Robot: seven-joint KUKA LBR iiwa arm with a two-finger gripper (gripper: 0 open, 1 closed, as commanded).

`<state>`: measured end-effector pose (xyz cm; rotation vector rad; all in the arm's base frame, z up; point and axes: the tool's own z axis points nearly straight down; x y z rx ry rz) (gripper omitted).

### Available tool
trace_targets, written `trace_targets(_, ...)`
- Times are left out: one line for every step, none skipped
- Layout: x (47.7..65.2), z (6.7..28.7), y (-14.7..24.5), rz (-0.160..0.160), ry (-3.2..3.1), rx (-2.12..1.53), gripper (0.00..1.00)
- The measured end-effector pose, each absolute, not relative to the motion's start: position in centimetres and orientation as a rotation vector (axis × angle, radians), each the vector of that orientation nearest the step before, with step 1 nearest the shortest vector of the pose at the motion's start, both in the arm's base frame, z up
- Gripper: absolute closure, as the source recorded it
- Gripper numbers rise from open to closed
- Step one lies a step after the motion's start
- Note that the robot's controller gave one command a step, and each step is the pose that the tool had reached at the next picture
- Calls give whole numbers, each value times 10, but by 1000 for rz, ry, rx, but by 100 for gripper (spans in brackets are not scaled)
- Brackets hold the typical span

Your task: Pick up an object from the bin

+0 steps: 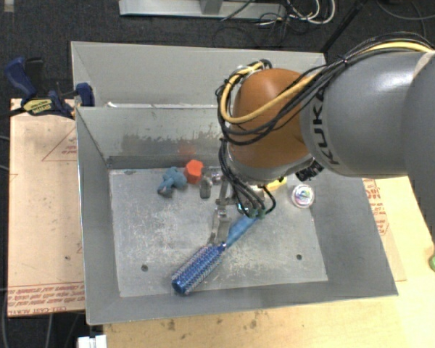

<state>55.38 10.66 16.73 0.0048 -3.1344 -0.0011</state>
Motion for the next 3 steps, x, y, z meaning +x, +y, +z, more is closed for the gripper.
trace_targets(518,68,127,-2,-3042,762,0)
trace_targets(533,101,131,-4,-3081,637,0)
trace_targets(530,123,125,-3,-3113,451,0)
